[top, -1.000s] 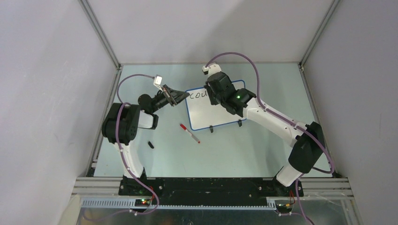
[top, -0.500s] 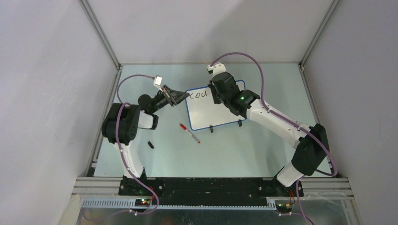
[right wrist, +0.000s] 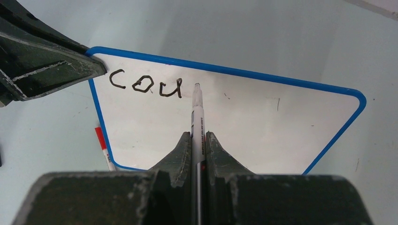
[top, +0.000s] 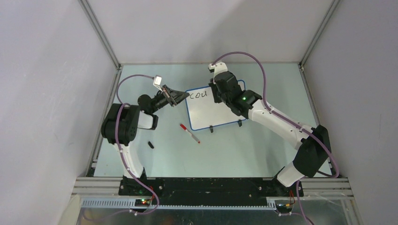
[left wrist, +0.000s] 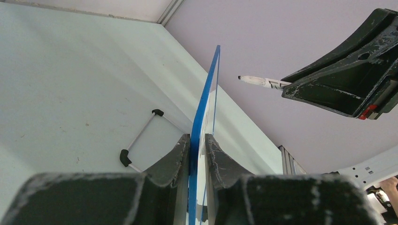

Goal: Write a sentence on the whiteboard

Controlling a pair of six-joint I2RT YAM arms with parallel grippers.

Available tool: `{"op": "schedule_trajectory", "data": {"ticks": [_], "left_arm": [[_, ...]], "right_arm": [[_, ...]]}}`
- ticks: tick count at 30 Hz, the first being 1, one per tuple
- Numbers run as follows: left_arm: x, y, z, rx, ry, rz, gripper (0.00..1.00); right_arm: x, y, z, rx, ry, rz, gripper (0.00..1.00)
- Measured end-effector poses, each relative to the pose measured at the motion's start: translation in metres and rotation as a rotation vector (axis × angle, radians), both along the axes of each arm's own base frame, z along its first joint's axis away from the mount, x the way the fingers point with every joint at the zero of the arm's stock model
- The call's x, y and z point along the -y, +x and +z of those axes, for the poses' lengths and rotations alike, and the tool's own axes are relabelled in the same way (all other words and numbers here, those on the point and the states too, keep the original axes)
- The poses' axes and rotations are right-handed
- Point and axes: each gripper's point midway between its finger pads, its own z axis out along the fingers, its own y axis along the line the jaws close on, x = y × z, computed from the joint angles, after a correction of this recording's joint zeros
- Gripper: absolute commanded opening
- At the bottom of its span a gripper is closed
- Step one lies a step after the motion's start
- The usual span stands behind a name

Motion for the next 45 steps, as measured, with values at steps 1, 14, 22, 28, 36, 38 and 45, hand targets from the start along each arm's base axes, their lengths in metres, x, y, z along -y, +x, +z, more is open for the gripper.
{"op": "schedule_trajectory", "data": {"ticks": [1,14,22,28,36,38,45], "left_arm": [[0.000,0.000,0.000,0.000,0.000,0.000,0.20],[-0.001,0.000,-0.001,-0.005,-0.002,0.010,0.19],[-0.001,0.000,-0.001,-0.005,-0.002,0.010,0.18],[-0.001,0.000,-0.001,-0.004,-0.002,0.010,0.17],[-0.001,0.000,-0.001,-0.004,-0.002,0.010,0.16],[-0.001,0.000,-0.001,-0.004,-0.002,0.010,0.16],[-0.001,0.000,-0.001,-0.004,-0.002,0.010,0.16]], "right_arm": [[-0.001,0.000,0.000,0.001,0.003,0.002,0.00],[-0.002,0.002,0.001,-0.004,0.014,0.039,0.00],[-0.001,0.004,0.001,-0.012,0.024,0.048,0.00],[-0.003,0.003,0.000,-0.015,0.025,0.057,0.00],[-0.012,0.004,-0.017,-0.045,-0.010,0.076,0.00],[-0.012,0.004,-0.024,-0.060,-0.023,0.076,0.00],[-0.014,0.004,-0.030,-0.076,-0.038,0.077,0.00]]}}
